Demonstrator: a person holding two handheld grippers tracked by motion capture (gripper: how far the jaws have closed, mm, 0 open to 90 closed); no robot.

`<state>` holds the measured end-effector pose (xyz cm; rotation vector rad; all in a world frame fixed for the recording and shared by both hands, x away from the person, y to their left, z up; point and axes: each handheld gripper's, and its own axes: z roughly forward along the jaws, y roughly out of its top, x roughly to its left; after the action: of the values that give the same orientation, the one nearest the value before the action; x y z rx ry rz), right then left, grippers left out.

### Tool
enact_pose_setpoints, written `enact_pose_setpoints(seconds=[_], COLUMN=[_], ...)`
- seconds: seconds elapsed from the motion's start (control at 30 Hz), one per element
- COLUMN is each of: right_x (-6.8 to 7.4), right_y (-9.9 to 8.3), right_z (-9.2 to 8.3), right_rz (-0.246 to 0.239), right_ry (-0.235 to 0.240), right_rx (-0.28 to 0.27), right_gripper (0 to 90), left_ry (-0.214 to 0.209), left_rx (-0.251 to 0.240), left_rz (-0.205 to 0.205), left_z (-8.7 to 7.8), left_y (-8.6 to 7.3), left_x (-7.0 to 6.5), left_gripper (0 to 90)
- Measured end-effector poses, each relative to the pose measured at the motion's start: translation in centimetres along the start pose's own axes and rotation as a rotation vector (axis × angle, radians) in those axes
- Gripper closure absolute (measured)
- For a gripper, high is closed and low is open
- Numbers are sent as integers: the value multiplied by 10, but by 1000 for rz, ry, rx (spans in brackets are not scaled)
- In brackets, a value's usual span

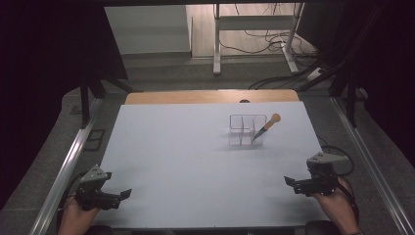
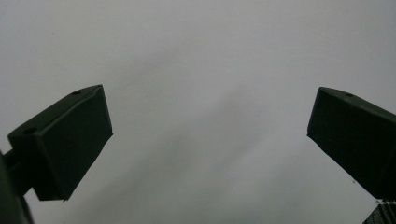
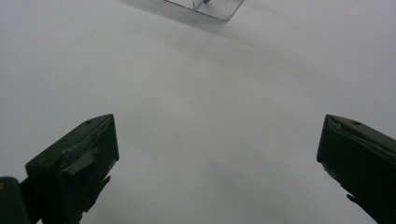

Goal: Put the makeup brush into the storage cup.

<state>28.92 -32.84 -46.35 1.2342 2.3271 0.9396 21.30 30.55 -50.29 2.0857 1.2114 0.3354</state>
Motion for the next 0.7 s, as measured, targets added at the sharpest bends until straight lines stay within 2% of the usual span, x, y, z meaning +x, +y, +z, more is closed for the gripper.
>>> enact_pose_setpoints(seconds=[0.7], right_x=[-3], right_y=[-20], right_z=[-12], right_rz=[22], right_ry=[-41], right_rx=[26], right_gripper=[0], left_ry=[2], left_rx=[4], left_rz=[4], left_z=[1], left_y=[0], left_x=[0], left_gripper=[3])
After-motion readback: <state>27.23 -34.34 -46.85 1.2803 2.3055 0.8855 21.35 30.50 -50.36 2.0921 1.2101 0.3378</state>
